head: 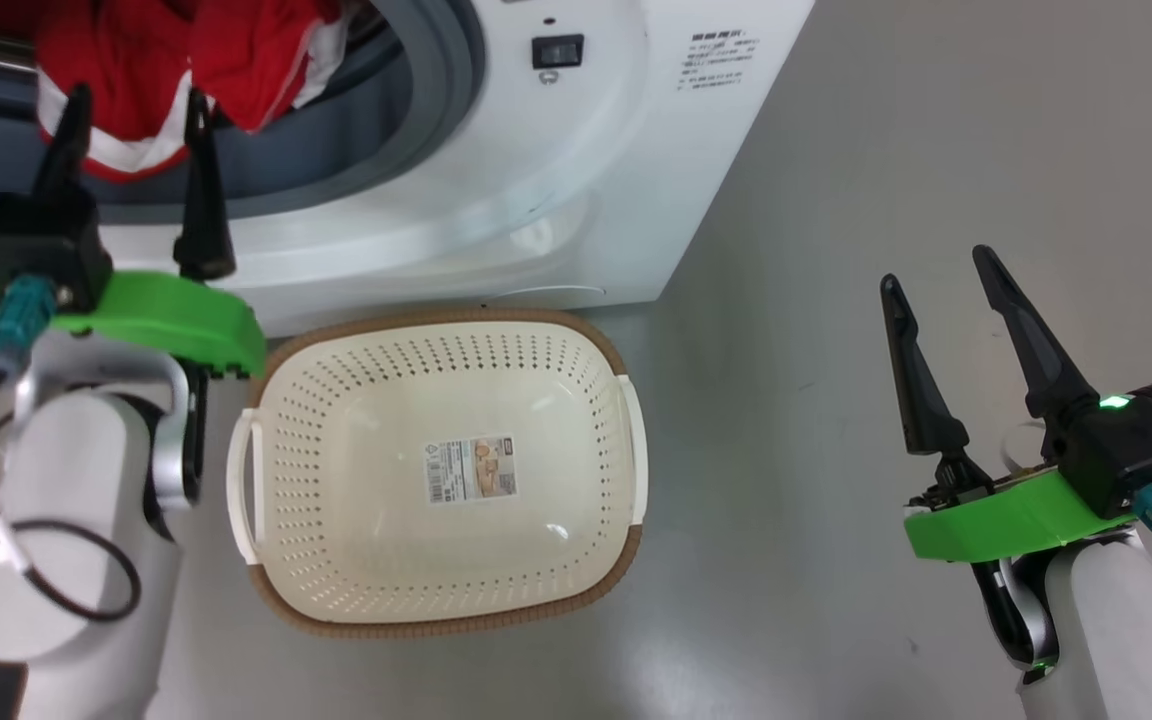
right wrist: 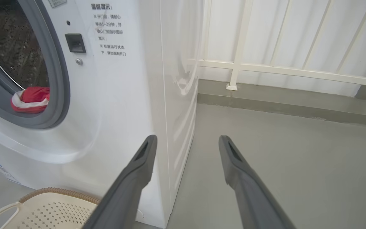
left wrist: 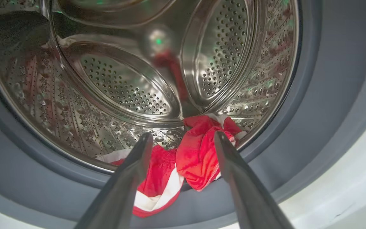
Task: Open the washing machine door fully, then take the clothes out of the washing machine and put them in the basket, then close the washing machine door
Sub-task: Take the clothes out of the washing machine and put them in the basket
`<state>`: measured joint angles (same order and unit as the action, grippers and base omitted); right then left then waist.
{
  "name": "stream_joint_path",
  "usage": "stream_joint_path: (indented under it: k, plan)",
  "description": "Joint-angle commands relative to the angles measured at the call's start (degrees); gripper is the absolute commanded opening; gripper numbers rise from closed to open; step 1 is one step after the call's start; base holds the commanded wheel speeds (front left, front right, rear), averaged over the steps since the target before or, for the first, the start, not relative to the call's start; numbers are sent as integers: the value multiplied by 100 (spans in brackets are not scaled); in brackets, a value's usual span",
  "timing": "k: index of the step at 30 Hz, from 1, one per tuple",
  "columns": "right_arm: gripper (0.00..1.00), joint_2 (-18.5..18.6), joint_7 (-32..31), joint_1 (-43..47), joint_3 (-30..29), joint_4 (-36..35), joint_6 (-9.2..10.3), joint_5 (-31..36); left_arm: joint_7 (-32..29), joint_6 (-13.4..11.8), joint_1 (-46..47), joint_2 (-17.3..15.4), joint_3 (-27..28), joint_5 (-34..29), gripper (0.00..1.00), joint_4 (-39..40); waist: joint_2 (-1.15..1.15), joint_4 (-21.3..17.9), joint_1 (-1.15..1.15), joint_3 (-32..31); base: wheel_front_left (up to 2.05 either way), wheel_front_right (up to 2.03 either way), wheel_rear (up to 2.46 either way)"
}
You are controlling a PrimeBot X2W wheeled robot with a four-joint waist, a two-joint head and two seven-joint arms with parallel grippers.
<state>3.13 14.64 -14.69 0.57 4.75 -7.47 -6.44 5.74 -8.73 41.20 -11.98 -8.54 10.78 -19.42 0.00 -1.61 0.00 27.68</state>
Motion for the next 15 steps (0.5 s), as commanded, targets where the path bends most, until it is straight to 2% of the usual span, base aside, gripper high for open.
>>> stream_joint_path:
  k: [1,15]
  plan:
    - [100,16,36,-77,115,-145,-2,77,-55,-52,146,-252,141,-76,100,67,0,-53,0,97,0,0,0]
    - [100,-1,36,-256,175,-37,-2,77,-1510,-391,1113,-687,-47,-528,100,-1175,0,-218,0,395,0,0,0]
